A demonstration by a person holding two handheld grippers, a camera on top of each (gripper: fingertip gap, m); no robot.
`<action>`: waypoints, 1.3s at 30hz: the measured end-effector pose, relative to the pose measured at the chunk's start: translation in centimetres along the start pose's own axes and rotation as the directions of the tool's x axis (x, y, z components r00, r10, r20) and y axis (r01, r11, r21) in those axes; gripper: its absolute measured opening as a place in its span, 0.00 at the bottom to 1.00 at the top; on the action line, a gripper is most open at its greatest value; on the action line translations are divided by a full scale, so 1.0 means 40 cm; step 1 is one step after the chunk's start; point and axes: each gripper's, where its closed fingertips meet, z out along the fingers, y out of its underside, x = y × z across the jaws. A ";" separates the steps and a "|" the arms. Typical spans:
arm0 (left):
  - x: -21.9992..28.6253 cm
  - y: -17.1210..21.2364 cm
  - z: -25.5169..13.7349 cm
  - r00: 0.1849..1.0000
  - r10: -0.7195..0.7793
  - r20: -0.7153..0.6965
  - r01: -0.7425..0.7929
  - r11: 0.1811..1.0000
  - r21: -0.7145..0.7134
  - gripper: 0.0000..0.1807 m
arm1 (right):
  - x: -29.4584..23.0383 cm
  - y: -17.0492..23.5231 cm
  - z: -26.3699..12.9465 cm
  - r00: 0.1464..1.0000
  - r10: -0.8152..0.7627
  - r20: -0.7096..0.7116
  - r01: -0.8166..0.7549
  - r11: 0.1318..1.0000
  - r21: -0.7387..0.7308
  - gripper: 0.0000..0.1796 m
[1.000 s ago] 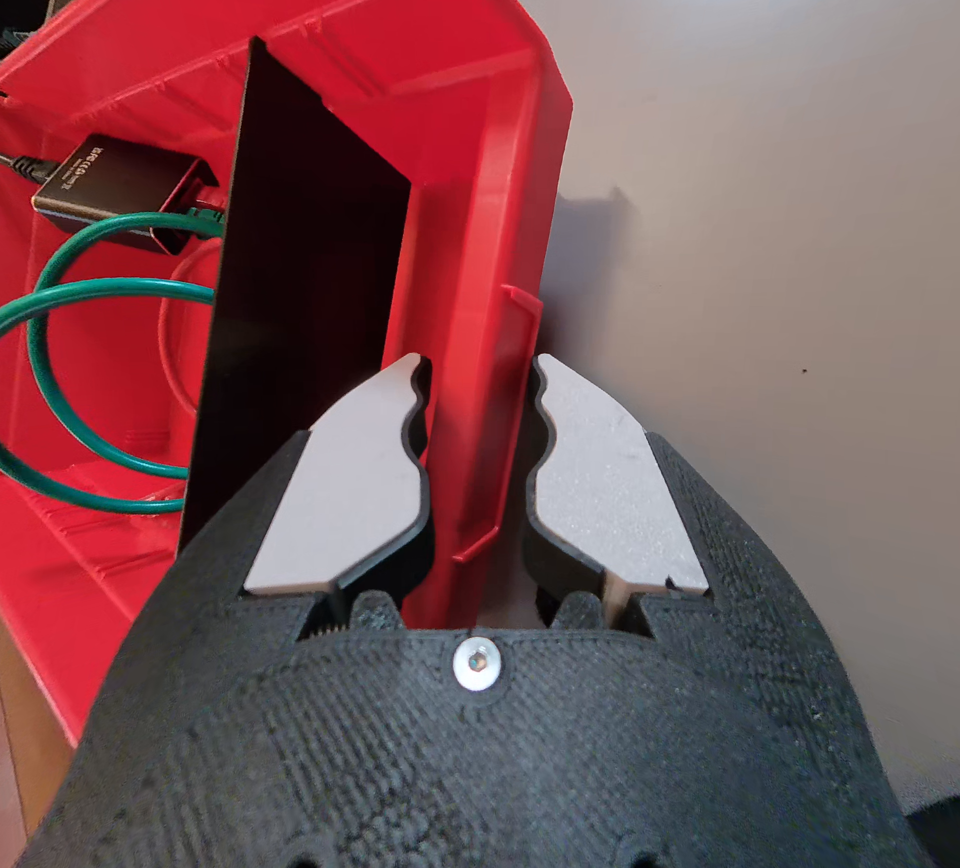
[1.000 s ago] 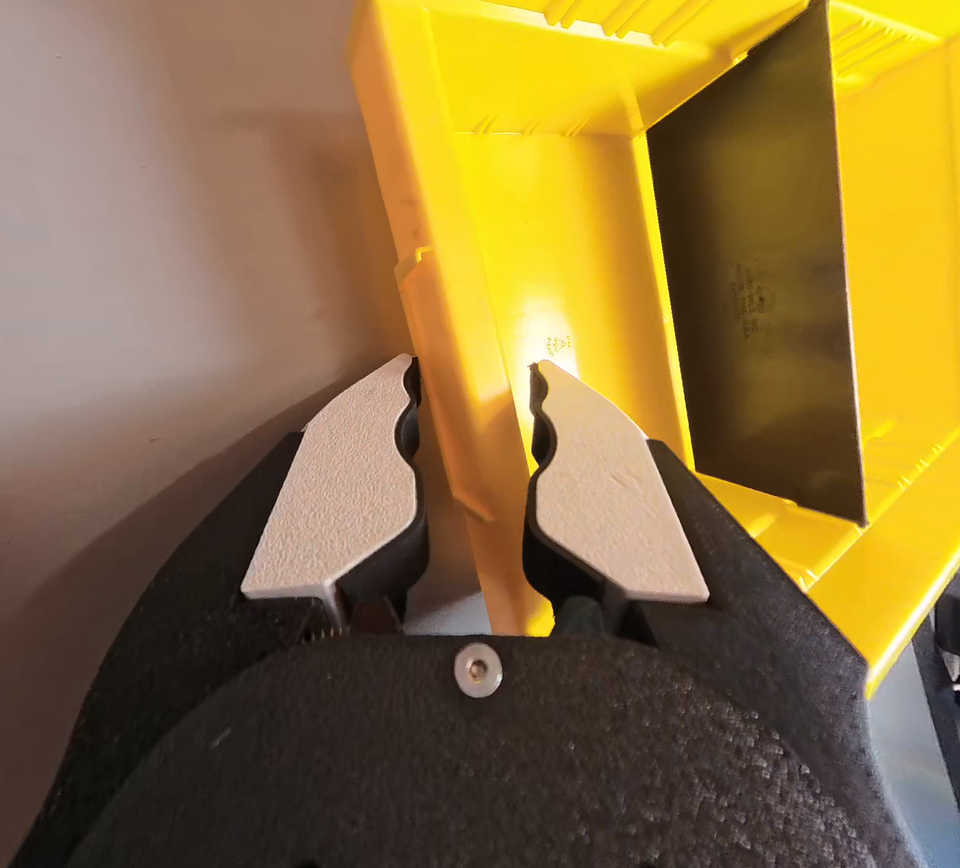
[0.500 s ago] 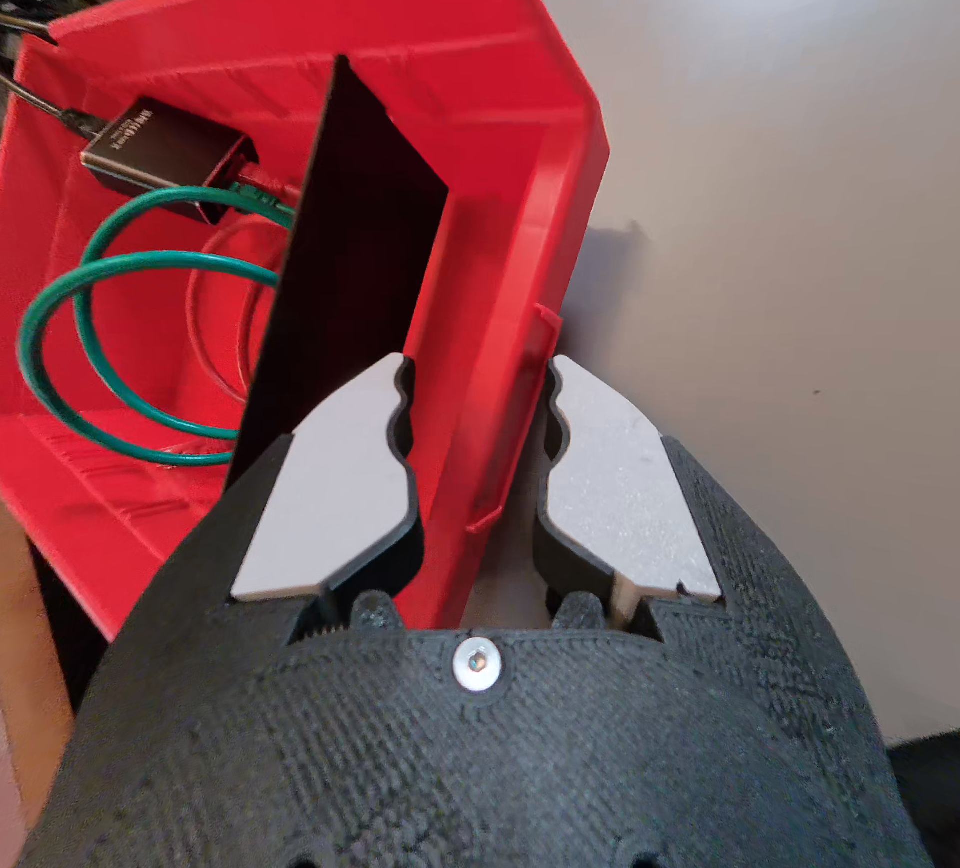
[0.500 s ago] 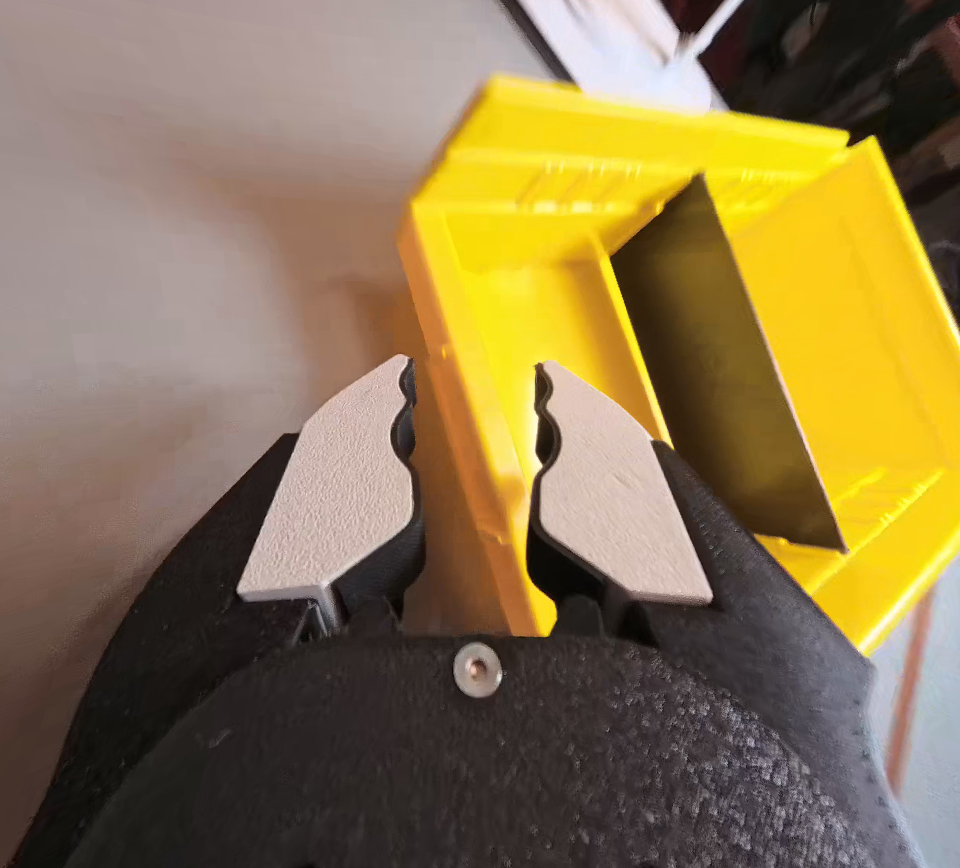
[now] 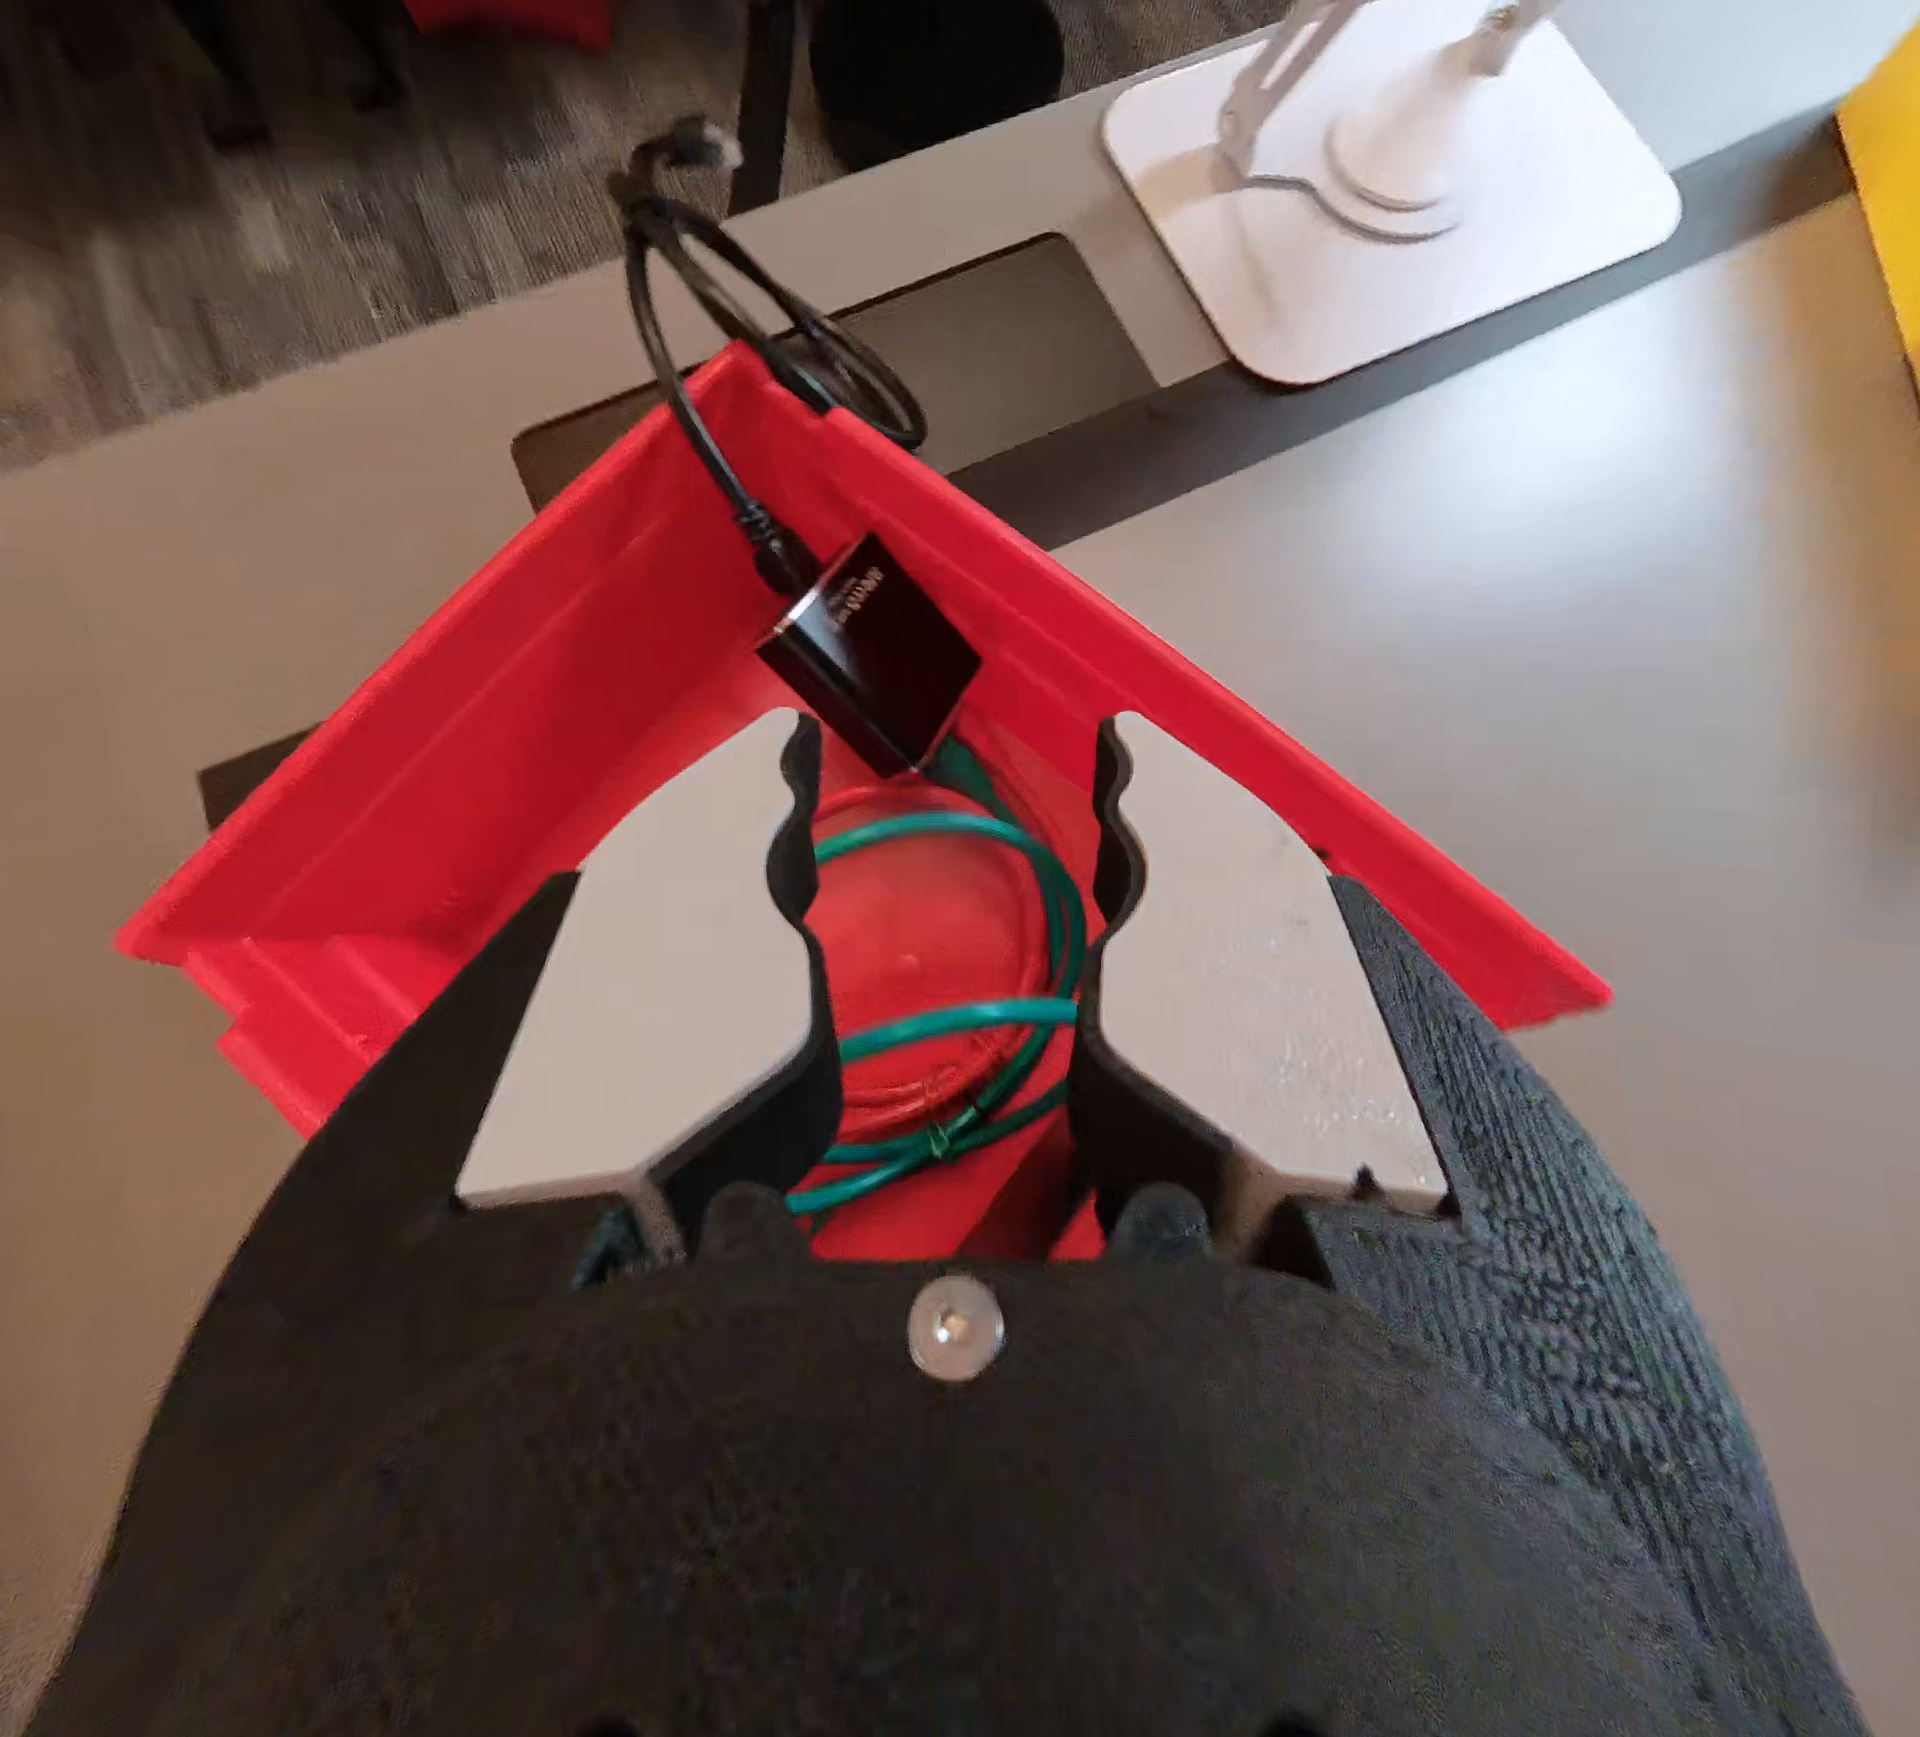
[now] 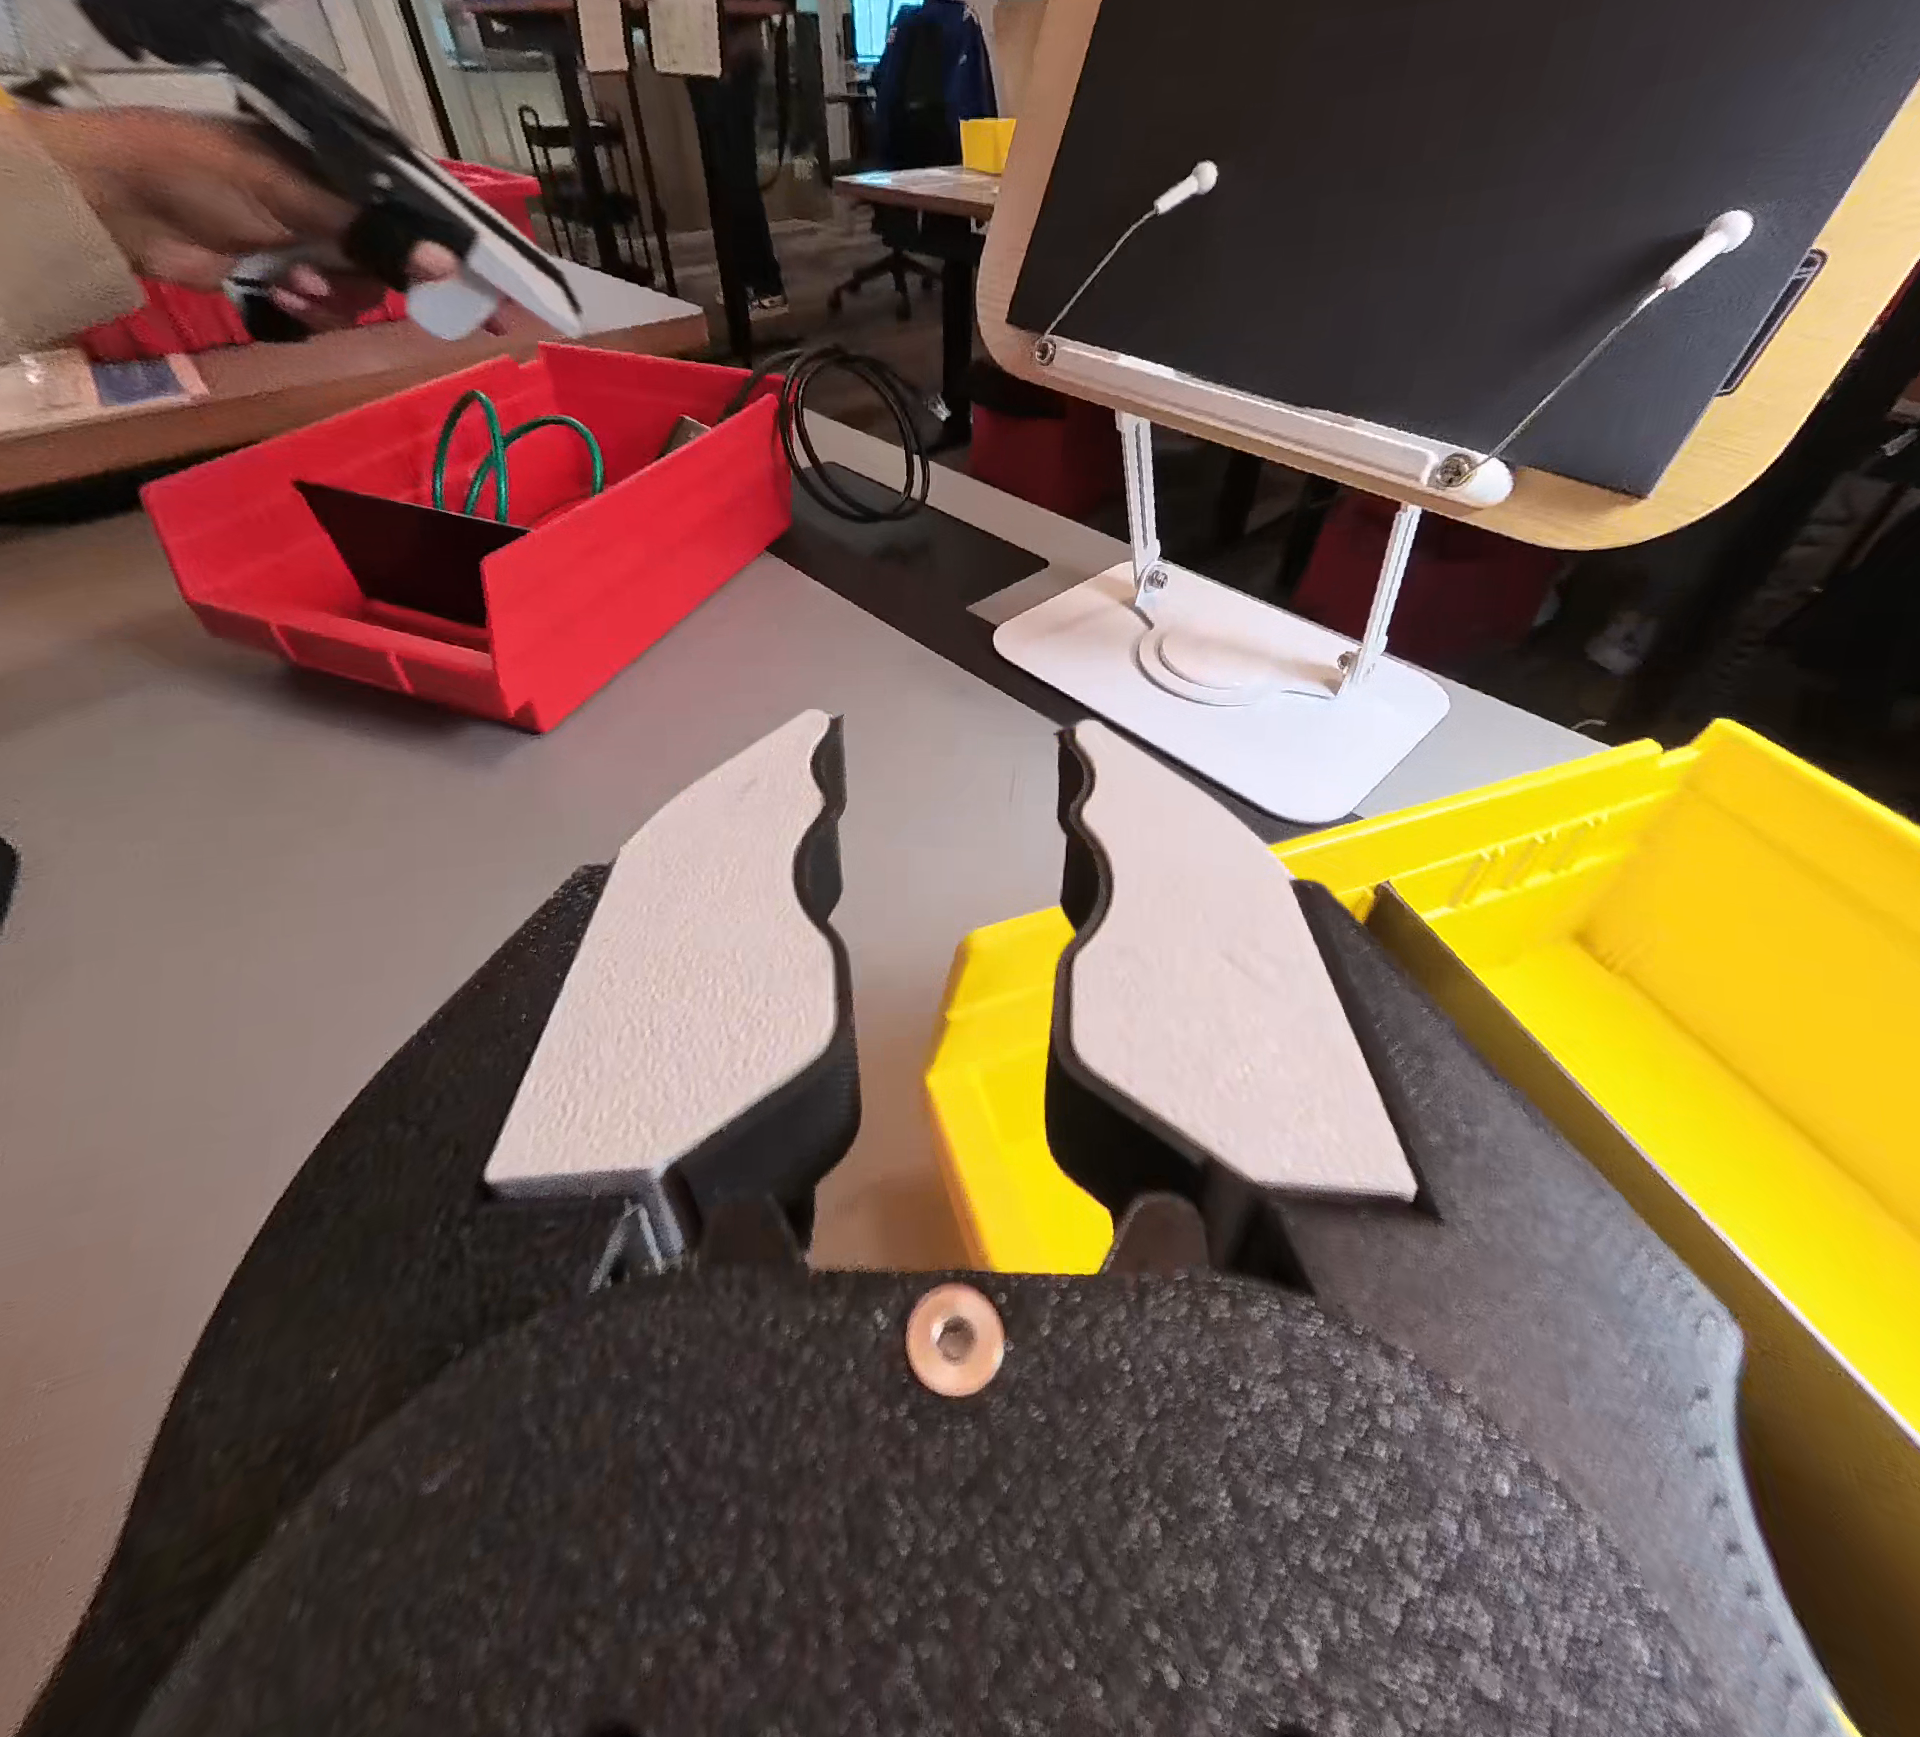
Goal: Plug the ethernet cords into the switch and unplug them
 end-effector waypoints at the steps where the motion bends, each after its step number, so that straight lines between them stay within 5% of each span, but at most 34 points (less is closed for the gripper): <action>1: -0.021 -0.006 0.022 0.999 -0.043 -0.009 0.043 0.999 -0.020 0.28 | 0.000 0.005 -0.001 1.000 -0.008 0.002 0.008 1.000 -0.004 0.22; 9: -0.107 0.051 0.178 0.938 -0.317 -0.141 0.275 0.928 -0.253 0.32 | 0.047 -0.002 -0.047 0.999 -0.030 -0.012 0.030 0.999 0.028 0.22; 16: -0.064 0.080 0.230 0.892 -0.321 -0.318 0.191 0.906 -0.378 0.28 | 0.083 -0.010 -0.059 0.999 -0.016 -0.036 0.018 0.999 0.049 0.21; 21: -0.063 0.087 0.258 0.904 -0.309 -0.295 0.188 0.907 -0.377 0.19 | 0.084 0.009 -0.053 0.999 -0.015 -0.031 0.016 0.999 0.034 0.21; 32: -0.014 -0.095 0.055 0.986 -0.017 -0.166 0.016 1.000 -0.003 0.14 | 0.051 -0.014 -0.063 0.998 -0.056 -0.011 0.056 0.997 0.044 0.19; 39: 0.106 -0.278 -0.225 0.978 0.207 0.010 -0.196 0.910 0.365 0.14 | -0.017 -0.062 -0.073 0.993 -0.113 0.019 0.111 0.990 0.087 0.18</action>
